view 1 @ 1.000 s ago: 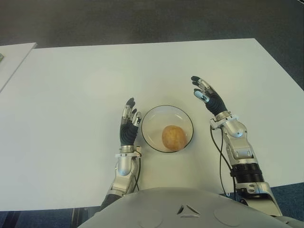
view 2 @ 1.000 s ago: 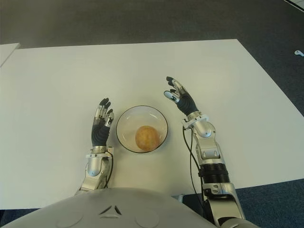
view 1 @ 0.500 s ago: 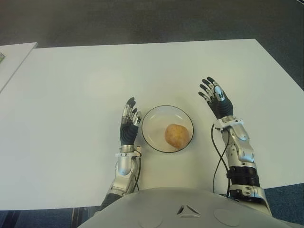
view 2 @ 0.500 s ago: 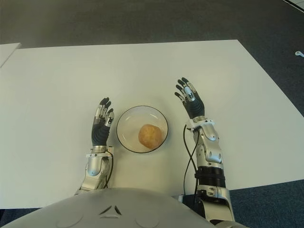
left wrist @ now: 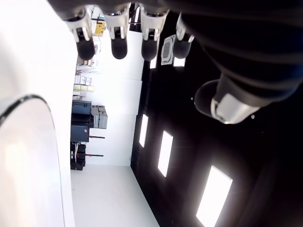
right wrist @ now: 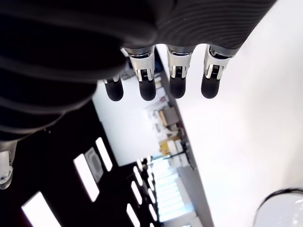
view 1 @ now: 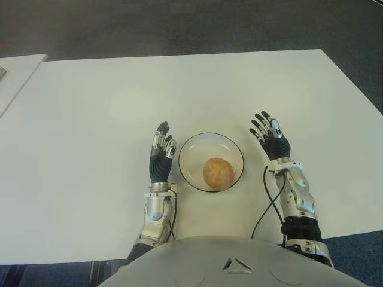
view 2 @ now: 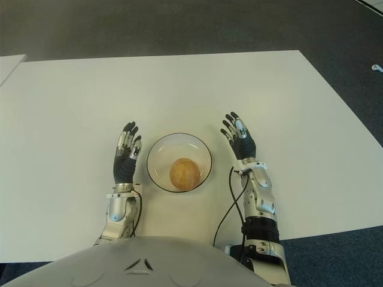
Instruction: Put the apples into the plate.
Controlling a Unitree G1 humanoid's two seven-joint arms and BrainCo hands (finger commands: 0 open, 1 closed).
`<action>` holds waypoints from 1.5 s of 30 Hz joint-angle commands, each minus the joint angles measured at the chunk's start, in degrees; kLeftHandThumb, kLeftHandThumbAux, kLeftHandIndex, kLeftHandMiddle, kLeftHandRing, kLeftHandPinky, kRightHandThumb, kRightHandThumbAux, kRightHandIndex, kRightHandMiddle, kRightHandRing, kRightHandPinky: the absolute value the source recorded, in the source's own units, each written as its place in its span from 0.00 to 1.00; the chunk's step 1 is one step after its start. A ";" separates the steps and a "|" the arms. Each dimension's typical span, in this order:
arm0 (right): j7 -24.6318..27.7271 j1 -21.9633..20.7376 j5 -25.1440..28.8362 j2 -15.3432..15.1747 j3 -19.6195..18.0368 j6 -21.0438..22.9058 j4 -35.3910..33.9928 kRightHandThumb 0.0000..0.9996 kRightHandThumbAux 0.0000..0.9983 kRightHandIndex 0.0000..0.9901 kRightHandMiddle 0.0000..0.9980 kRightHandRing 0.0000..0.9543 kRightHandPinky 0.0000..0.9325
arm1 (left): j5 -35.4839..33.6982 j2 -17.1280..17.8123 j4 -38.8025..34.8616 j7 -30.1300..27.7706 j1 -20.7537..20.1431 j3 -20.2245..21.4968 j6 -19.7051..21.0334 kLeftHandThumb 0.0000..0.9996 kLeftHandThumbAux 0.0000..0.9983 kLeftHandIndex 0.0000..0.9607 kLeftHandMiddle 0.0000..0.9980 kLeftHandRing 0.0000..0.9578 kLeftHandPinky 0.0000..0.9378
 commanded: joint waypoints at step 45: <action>-4.96 -0.62 -10.79 3.20 3.57 -20.49 22.73 0.04 0.54 0.00 0.02 0.00 0.00 | 5.14 -3.44 -31.38 4.83 14.83 0.84 41.58 0.15 0.60 0.00 0.05 0.01 0.01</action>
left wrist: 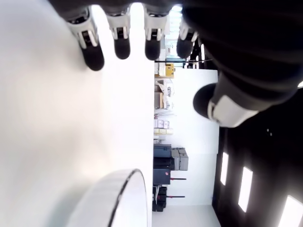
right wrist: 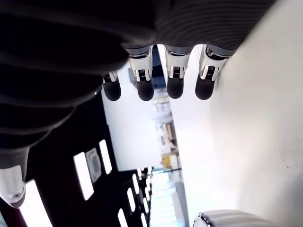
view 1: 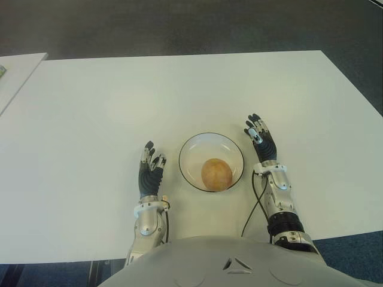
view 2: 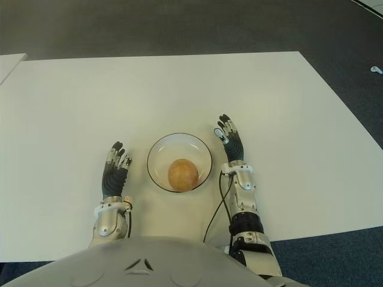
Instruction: Put the apples into the plate.
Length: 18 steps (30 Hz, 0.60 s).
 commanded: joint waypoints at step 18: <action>0.46 4.27 -1.01 0.91 0.05 -4.41 7.39 0.06 0.56 0.01 0.02 0.00 0.00 | -3.56 -1.67 -1.33 -5.55 -0.37 0.38 2.56 0.14 0.60 0.03 0.06 0.02 0.00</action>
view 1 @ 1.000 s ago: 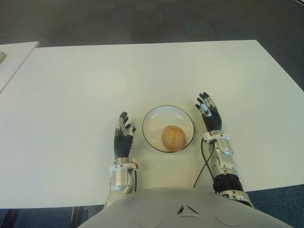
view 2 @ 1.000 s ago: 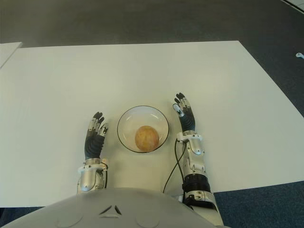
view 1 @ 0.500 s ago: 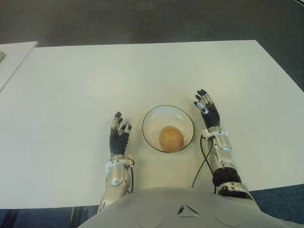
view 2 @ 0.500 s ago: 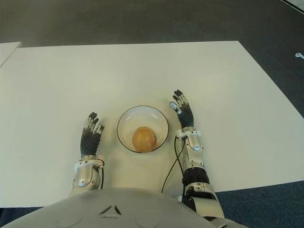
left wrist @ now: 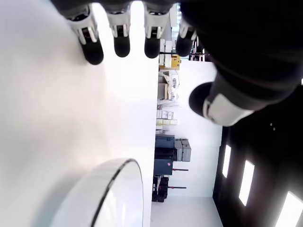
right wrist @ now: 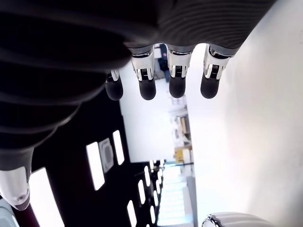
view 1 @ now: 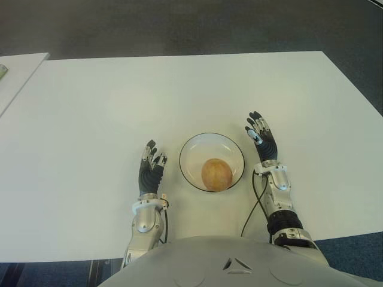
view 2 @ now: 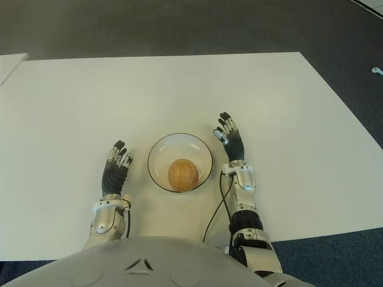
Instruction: Put the apples into the plate.
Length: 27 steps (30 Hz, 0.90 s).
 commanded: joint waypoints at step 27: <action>1.24 9.16 0.33 -0.04 0.63 2.51 -2.51 0.05 0.56 0.00 0.03 0.00 0.00 | -2.85 -1.44 3.98 -3.15 -0.41 0.49 -7.22 0.13 0.62 0.06 0.06 0.01 0.00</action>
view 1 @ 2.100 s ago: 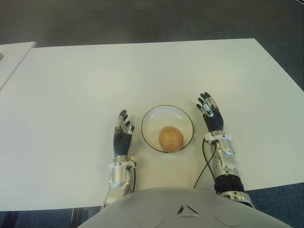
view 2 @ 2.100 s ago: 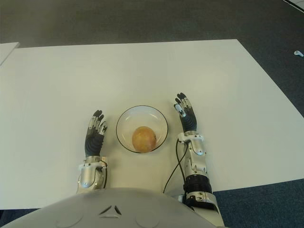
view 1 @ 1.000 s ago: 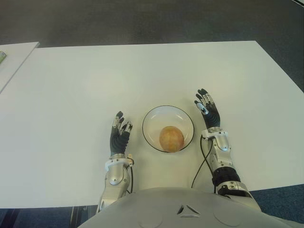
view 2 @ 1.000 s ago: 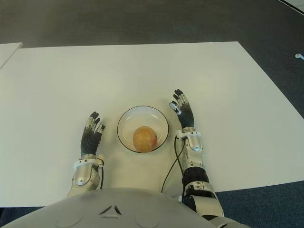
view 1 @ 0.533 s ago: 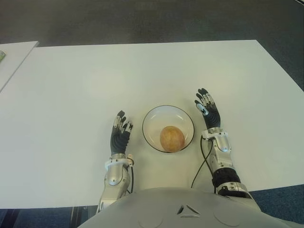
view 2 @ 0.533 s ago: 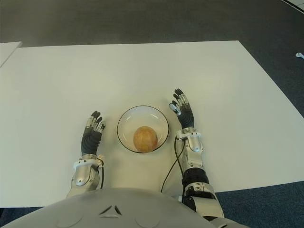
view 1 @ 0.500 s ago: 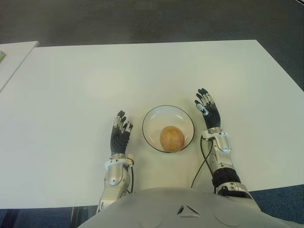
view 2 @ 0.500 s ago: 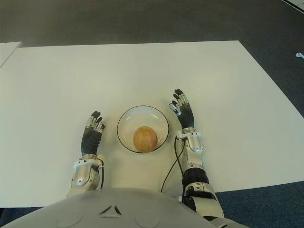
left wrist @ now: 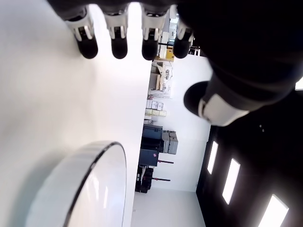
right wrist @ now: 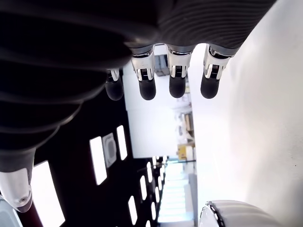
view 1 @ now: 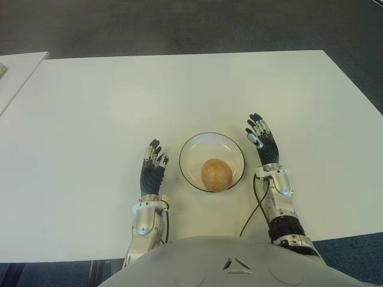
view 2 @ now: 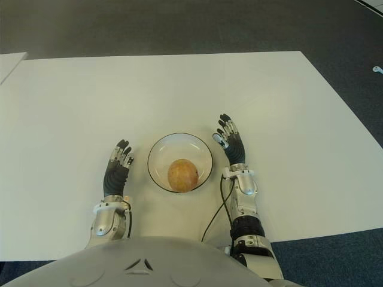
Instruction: Put the apples into the plate.
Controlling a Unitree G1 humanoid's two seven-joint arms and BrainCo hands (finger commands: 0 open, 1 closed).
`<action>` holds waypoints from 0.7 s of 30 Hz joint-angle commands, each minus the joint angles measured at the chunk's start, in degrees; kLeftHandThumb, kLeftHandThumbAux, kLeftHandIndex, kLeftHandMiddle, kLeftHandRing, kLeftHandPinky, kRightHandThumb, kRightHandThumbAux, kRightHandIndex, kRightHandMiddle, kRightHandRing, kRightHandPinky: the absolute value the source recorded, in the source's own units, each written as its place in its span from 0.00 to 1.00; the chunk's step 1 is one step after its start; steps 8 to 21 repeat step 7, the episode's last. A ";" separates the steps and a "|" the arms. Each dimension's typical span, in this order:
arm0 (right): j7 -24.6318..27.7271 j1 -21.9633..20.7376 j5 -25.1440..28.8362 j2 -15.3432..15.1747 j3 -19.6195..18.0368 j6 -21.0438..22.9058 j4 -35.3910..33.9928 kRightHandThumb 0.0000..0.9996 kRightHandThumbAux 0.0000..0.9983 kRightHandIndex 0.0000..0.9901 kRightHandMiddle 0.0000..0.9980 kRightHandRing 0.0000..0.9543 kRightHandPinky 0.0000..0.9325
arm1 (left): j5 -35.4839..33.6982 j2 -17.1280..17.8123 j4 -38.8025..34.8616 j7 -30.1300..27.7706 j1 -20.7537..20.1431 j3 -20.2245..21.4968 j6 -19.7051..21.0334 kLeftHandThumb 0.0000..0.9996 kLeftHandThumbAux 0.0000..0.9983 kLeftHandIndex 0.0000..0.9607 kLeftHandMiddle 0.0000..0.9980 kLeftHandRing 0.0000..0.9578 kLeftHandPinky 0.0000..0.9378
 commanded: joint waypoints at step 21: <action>0.07 6.19 -0.21 0.03 0.24 2.80 0.91 0.04 0.55 0.01 0.03 0.00 0.00 | 1.46 -1.51 1.49 0.31 -0.47 0.33 -1.94 0.12 0.63 0.04 0.05 0.00 0.00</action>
